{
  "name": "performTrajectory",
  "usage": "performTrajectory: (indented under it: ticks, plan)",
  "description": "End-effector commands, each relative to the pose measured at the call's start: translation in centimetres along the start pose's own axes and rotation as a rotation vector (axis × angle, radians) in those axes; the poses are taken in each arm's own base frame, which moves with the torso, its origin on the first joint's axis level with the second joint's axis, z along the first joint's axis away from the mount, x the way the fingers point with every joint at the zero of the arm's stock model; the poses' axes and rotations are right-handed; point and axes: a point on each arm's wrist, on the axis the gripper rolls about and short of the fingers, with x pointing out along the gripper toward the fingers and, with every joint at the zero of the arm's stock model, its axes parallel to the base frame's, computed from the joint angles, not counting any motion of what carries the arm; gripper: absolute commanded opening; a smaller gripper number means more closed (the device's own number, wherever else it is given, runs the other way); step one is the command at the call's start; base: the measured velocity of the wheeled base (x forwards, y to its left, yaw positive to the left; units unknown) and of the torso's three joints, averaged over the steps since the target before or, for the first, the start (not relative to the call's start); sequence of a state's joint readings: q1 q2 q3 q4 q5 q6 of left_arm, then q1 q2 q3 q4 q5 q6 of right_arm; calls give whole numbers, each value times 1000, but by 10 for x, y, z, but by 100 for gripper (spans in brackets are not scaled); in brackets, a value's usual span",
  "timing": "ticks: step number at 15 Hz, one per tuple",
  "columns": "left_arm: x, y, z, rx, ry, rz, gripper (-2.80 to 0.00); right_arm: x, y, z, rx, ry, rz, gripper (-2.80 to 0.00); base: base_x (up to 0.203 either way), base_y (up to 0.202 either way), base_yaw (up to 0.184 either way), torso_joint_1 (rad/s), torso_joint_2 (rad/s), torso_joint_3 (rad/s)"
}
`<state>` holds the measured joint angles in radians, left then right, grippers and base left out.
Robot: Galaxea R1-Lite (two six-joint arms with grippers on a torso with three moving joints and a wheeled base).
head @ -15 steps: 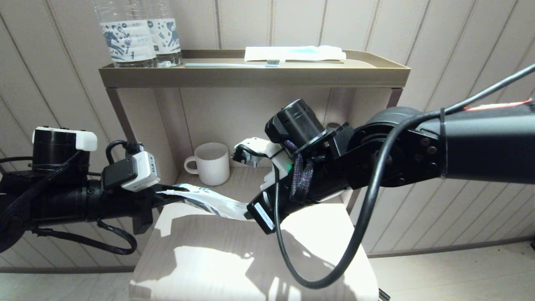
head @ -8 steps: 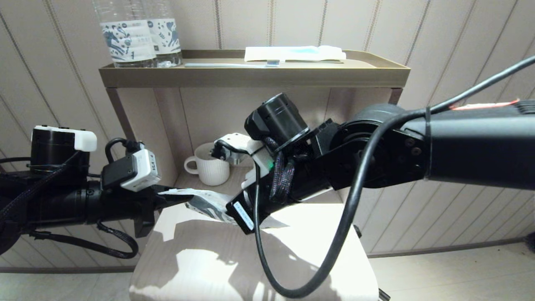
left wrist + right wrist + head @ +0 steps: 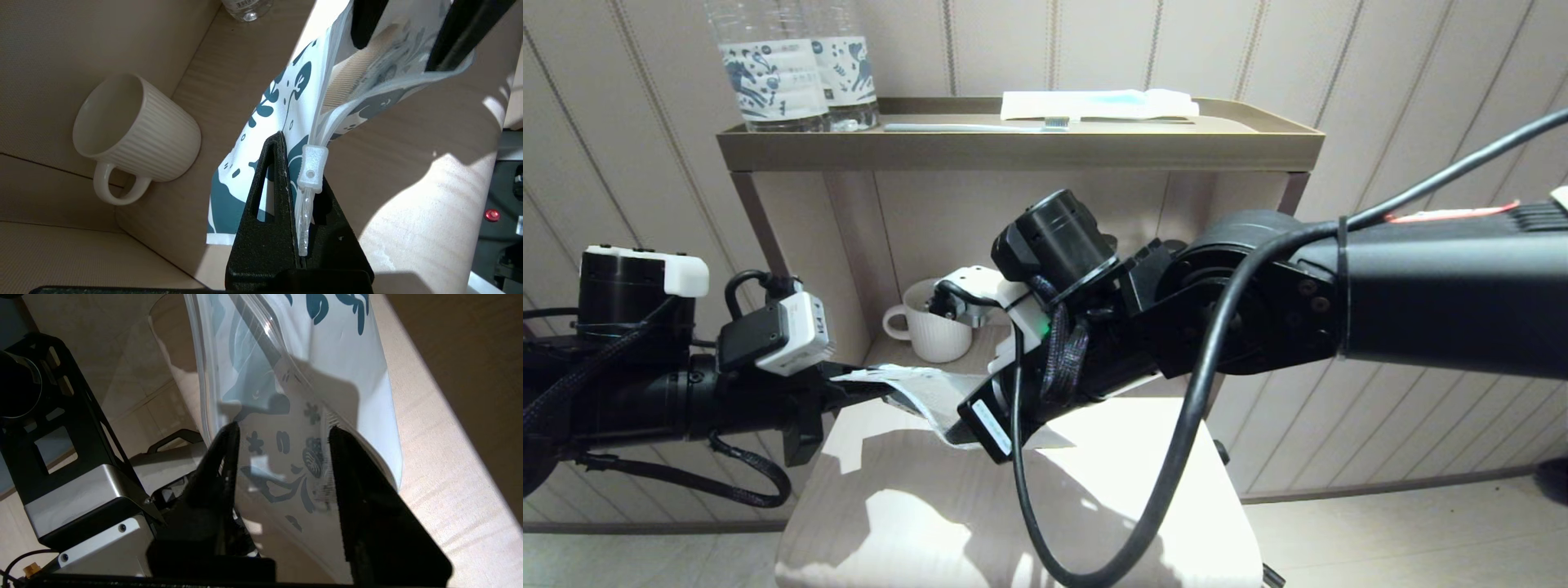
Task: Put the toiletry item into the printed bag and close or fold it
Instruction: Place the toothpaste in the storage bag, then close the strorage bag and place it on the desk
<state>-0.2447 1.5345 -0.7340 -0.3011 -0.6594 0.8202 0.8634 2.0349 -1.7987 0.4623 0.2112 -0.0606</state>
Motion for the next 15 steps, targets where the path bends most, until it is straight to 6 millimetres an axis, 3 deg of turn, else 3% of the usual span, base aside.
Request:
performTrajectory:
  ticks: [1,5,10,13,15]
  plan:
    - [0,0,0,5,-3,-1,-280,-4,0,1,-1,-7,1,0,0,0,0,0,0,0]
    - [0,0,0,5,-3,-2,-280,-16,2,3,-5,-24,-2,0,0,0,0,0,0,0]
    - [2,0,-2,-62,18,-42,-280,-84,21,14,-48,-156,25,0,0,0,0,0,0,0]
    - [-1,0,4,-163,31,-164,-280,-90,24,19,-58,-184,28,0,0,0,0,0,0,0]
    - [-3,2,9,-241,37,-265,-280,-81,24,26,-65,-192,49,0,0,0,0,0,0,0]
